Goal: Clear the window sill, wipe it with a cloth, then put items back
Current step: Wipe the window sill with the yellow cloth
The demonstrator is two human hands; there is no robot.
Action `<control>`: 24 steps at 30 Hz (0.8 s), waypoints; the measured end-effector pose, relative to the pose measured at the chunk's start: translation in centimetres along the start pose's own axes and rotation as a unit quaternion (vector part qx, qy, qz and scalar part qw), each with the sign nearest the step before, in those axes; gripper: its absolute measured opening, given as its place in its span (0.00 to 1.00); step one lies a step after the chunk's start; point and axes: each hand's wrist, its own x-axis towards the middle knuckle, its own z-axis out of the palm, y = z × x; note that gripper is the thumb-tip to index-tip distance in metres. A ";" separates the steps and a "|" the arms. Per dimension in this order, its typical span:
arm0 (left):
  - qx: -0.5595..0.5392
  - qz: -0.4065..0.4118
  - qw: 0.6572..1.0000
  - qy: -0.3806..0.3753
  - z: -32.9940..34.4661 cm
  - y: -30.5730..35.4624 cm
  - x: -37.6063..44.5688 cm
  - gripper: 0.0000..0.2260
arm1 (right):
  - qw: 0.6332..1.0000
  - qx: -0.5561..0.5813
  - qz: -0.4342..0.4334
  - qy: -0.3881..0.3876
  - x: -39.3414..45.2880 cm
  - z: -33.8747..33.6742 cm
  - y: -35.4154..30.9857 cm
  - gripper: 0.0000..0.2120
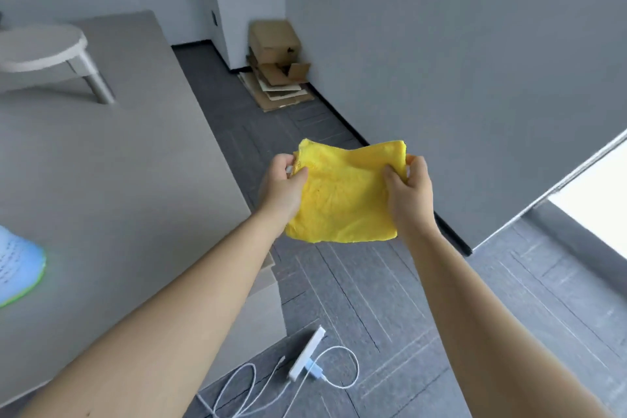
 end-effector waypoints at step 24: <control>0.000 0.029 0.912 -0.410 53.5 15.8 -10.6 0.11 | 0.963 0.130 0.141 0.191 8.0 -54.1 13.8 0.18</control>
